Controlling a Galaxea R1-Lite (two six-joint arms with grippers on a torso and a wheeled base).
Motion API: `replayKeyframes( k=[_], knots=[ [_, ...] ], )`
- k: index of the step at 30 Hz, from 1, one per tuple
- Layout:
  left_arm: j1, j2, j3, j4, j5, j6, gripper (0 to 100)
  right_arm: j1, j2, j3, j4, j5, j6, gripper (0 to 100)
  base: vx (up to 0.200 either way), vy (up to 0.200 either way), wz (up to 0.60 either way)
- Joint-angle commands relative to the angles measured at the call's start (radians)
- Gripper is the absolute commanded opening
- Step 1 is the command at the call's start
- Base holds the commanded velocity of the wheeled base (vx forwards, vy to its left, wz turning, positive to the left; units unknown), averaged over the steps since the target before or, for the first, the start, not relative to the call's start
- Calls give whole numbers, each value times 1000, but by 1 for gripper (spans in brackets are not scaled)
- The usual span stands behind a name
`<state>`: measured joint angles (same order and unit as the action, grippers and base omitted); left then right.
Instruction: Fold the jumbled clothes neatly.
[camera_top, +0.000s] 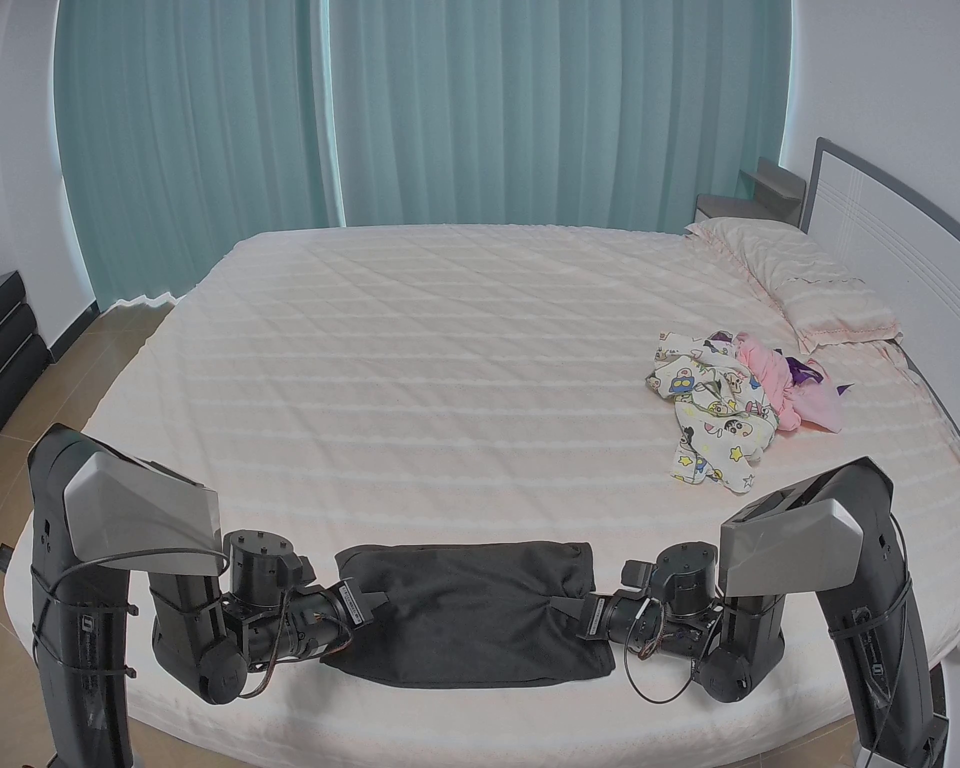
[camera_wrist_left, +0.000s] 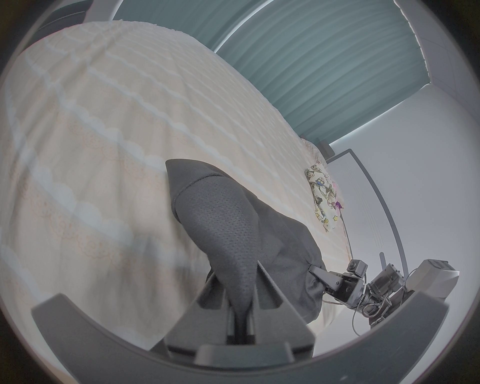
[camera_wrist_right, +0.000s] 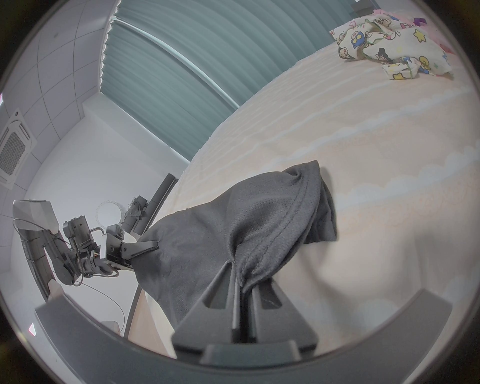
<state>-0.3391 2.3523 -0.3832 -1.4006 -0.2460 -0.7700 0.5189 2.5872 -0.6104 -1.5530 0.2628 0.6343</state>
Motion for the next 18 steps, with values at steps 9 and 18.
replayKeyframes(
  k=[9,18],
  knots=[
    [-1,-64,17,0,-1,-32,0,-5,-16,11,-12,6,1,0,0,0,0],
    [-14,-67,18,0,1,-32,0,-4,-42,26,-18,-16,-8,0,0,0,0]
  ],
)
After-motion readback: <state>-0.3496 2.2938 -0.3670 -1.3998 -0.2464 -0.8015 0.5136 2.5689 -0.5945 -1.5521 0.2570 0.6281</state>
